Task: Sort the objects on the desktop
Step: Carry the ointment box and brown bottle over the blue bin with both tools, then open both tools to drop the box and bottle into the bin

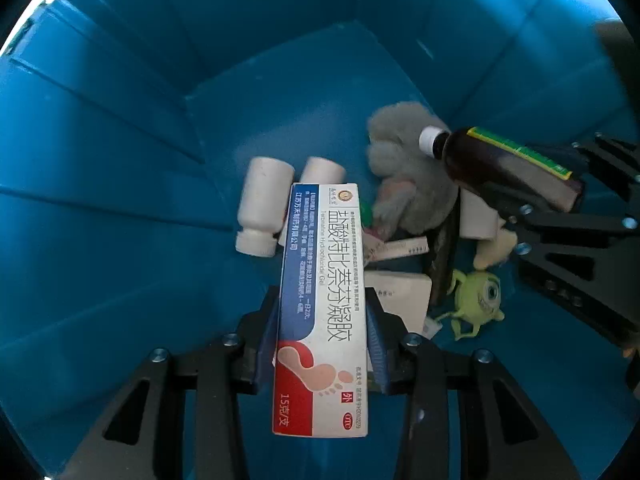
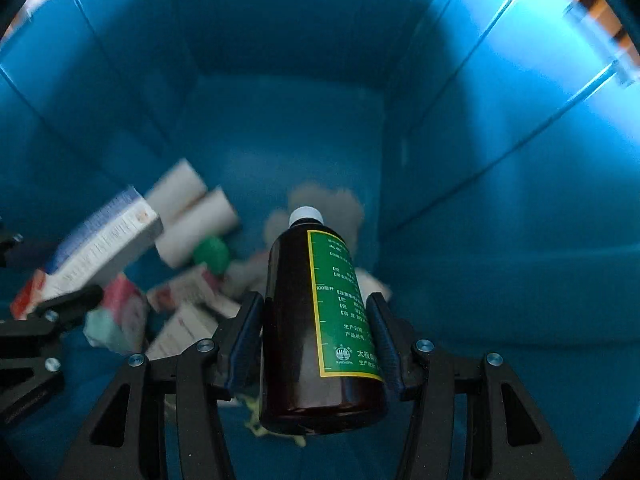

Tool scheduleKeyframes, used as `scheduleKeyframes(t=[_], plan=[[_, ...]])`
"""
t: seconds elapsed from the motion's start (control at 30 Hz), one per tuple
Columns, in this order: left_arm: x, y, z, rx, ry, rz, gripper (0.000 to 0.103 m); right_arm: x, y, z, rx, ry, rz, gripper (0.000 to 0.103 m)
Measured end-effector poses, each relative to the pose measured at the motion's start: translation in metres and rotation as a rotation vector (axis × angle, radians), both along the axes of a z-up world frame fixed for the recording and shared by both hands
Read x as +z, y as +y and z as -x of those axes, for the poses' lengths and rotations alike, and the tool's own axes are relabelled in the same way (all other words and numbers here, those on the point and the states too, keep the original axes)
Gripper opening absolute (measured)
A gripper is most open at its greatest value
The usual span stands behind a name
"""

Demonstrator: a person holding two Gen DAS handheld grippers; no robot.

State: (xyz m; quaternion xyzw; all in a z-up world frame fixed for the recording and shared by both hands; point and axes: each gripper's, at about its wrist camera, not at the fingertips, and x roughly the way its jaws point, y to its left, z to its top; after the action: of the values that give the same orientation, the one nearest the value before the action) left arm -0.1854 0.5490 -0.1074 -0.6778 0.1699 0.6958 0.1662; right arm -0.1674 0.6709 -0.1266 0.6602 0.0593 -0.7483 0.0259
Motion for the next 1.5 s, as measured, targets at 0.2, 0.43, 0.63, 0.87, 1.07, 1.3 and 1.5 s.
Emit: scheduleKeyframes(t=[0.2,0.43,0.63,0.87,1.07,1.3,1.5], plan=[[-0.014,-0.001,0.001,-0.003,-0.070,0.022,0.039,-0.030,0.003,-0.008,-0.005,-0.128,-0.012,0.052],[-0.016,0.004,-0.005,-0.033,-0.073,0.023,0.066,-0.039,0.002,-0.004,0.018,-0.192,-0.017,0.052],[-0.004,0.000,-0.004,-0.005,-0.057,-0.020,0.066,-0.025,0.002,-0.002,0.003,-0.149,0.012,0.061],[0.041,-0.001,-0.014,0.002,0.047,-0.106,0.066,0.026,-0.012,-0.010,0.067,0.005,-0.005,0.087],[0.085,-0.012,-0.032,-0.002,0.180,-0.202,0.066,0.082,-0.017,-0.032,0.063,0.175,-0.006,0.098],[0.116,-0.029,-0.062,0.002,0.294,-0.269,0.066,0.116,-0.024,-0.067,0.056,0.323,-0.055,0.102],[0.129,-0.043,-0.092,0.032,0.368,-0.291,0.066,0.136,-0.033,-0.096,0.067,0.430,-0.057,0.103]])
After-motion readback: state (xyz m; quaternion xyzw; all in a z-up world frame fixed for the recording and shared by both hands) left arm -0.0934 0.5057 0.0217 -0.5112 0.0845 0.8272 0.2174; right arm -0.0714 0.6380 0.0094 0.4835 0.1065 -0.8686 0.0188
